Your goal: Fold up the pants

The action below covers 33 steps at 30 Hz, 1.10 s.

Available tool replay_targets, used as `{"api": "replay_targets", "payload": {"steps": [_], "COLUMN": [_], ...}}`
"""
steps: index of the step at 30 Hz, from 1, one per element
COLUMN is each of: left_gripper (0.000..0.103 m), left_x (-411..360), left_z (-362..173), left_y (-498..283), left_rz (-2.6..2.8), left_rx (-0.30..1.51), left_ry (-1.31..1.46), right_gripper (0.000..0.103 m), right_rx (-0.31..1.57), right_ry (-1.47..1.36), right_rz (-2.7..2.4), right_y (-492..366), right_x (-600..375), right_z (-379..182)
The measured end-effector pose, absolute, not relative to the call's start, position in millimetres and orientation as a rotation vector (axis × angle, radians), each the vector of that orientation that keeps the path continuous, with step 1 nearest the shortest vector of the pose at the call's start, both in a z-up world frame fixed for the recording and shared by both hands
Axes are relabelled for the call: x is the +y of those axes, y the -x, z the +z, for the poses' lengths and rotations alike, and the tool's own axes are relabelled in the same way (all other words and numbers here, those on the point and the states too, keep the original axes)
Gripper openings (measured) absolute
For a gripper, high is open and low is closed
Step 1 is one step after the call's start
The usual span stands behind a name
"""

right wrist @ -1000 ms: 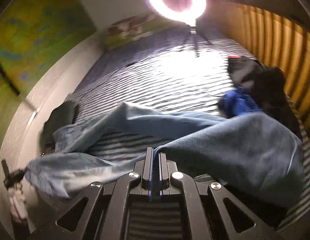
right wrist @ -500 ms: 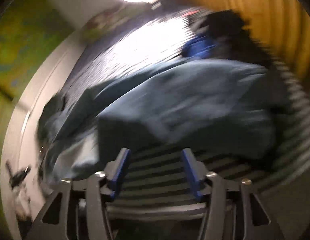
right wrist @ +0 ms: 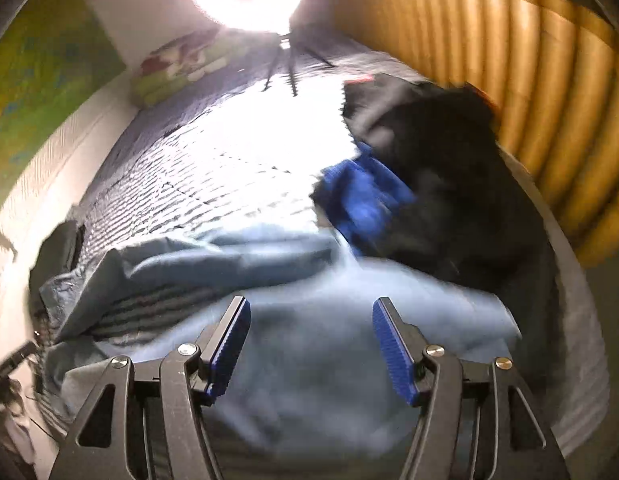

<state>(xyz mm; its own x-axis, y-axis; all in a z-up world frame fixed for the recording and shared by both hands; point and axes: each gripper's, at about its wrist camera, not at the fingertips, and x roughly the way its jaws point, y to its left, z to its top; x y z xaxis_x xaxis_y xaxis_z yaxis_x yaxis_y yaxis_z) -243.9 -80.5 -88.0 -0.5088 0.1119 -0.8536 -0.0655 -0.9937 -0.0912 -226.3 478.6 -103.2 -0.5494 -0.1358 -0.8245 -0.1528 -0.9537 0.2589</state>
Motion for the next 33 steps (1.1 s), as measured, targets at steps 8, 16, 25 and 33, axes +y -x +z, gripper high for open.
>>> {"api": "replay_targets", "payload": {"steps": [8, 16, 25, 33], "left_gripper": [0.062, 0.073, 0.067, 0.002], "left_x": [-57, -43, -29, -4], "left_z": [-106, -167, -228, -226], "left_y": [361, 472, 482, 447], "left_rz": [2.608, 2.564, 2.492, 2.473], "left_rx": [0.017, 0.152, 0.312, 0.398], "left_ry": [1.555, 1.64, 1.651, 1.546], "right_gripper": [0.06, 0.06, 0.061, 0.018], "right_rx": [0.284, 0.32, 0.495, 0.29], "right_ry": [1.665, 1.875, 2.102, 2.059], "right_rz": [2.722, 2.649, 2.664, 2.751], "right_y": [353, 409, 374, 330], "right_x": [448, 452, 448, 423], "right_z": [-138, -191, -217, -192]}}
